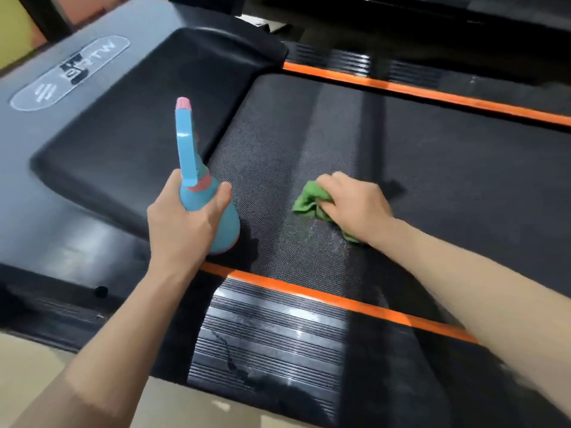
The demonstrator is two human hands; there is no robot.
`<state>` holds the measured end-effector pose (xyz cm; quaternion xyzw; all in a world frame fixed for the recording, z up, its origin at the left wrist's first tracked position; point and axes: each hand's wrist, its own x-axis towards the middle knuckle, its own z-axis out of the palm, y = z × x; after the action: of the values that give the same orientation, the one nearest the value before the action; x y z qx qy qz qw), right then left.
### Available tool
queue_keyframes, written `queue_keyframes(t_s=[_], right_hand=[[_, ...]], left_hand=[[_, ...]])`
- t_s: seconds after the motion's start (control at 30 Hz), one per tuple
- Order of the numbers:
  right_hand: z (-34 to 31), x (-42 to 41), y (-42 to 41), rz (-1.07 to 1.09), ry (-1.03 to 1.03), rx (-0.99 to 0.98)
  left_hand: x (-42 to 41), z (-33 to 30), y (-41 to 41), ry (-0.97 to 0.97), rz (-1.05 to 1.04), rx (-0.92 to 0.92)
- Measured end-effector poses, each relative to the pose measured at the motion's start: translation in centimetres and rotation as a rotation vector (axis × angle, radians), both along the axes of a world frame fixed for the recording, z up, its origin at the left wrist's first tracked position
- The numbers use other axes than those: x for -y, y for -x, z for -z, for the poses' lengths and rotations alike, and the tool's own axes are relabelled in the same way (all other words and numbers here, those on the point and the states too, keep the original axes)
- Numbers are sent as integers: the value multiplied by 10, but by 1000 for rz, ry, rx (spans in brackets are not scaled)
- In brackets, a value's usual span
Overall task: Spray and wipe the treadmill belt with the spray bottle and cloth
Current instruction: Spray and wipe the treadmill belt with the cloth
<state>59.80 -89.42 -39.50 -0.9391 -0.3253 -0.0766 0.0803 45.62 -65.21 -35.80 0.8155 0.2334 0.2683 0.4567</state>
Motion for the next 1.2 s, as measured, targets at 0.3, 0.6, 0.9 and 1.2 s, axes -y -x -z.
queue_keyframes(t_s=[0.3, 0.6, 0.9, 1.2], right_hand=[[-1, -22, 83, -246, -32, -34], [-5, -36, 18, 257, -48, -32], [-7, -19, -10, 147, 6, 7], [-11, -32, 87, -293, -19, -142]], left_hand=[[7, -4, -5, 51, 10, 8], [9, 0, -7, 92, -13, 55], [7, 2, -4, 68, 8, 63], [9, 2, -3, 32, 9, 81]])
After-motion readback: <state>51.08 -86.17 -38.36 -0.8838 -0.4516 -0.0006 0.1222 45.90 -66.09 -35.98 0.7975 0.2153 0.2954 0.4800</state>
